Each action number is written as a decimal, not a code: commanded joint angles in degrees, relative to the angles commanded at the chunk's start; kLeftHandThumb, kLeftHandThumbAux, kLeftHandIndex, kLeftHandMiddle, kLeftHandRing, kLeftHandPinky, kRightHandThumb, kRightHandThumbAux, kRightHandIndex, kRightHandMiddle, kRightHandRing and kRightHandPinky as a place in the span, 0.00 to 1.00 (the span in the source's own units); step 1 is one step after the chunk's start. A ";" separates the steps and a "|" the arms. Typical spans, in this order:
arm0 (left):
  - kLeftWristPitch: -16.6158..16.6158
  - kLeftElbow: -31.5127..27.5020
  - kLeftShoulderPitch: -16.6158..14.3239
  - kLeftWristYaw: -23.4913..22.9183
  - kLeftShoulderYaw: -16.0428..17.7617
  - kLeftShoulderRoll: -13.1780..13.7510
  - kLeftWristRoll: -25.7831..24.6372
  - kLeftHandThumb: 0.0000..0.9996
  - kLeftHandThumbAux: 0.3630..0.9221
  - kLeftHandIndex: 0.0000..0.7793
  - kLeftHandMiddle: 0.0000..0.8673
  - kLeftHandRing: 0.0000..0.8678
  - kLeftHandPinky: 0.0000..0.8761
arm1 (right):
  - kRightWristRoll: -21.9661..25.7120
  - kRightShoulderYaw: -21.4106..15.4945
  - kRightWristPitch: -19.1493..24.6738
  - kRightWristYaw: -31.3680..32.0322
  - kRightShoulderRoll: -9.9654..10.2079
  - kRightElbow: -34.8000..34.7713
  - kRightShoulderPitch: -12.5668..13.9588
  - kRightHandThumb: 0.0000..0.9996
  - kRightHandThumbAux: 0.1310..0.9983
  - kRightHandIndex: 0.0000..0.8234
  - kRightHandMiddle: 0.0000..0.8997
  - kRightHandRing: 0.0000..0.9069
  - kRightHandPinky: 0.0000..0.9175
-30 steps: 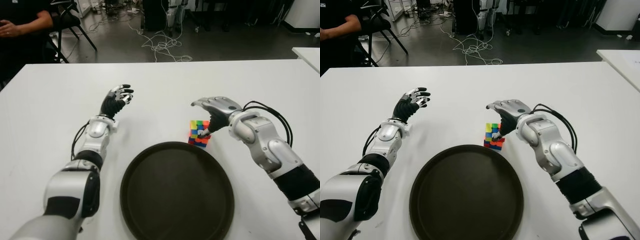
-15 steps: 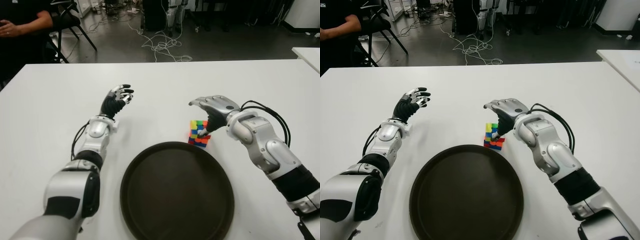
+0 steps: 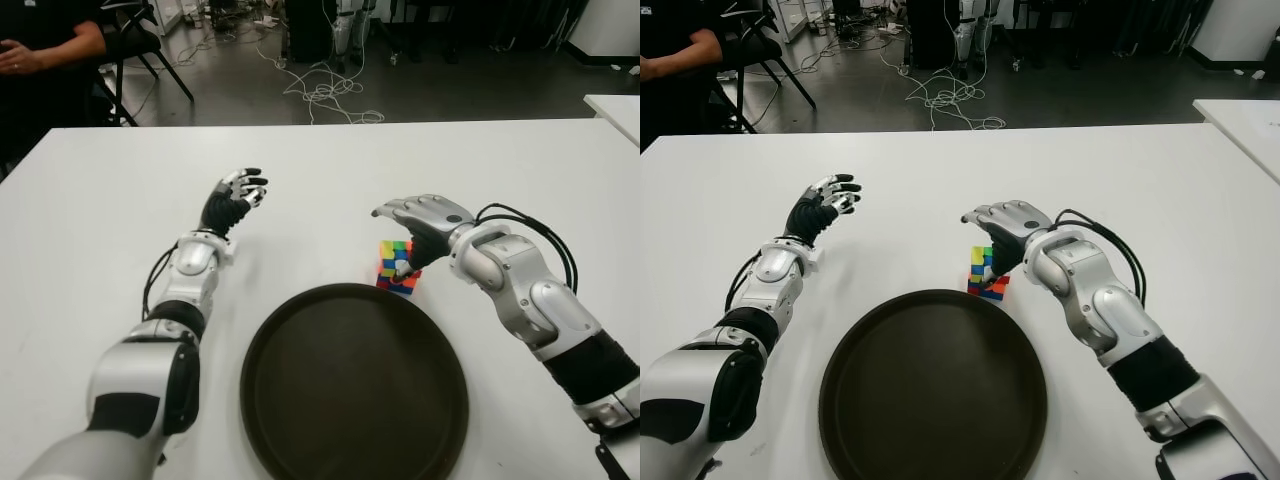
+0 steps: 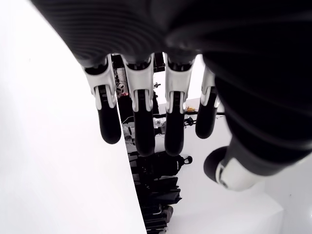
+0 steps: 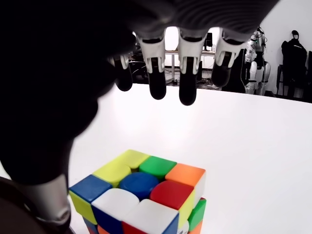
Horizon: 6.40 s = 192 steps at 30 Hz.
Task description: Pick up the Rubik's Cube and put it in the plate
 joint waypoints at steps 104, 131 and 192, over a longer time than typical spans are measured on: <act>-0.90 -0.11 0.27 -0.16 0.78 -0.36 -0.41 0.09 0.55 0.32 0.35 0.31 0.28 | 0.29 3.07 -3.98 -2.60 4.09 18.39 -6.03 0.00 0.69 0.15 0.15 0.15 0.13; -2.31 -0.26 0.52 -0.49 0.23 -0.30 -0.33 0.07 0.57 0.30 0.33 0.29 0.28 | -0.78 4.32 -7.41 -10.75 4.67 23.25 -6.92 0.64 0.71 0.49 0.57 0.55 0.57; -1.41 0.00 0.24 -0.17 0.61 0.08 -0.36 0.07 0.53 0.31 0.34 0.31 0.28 | 2.06 -13.09 -10.36 -36.08 1.64 -5.24 7.31 0.83 0.65 0.46 0.52 0.50 0.51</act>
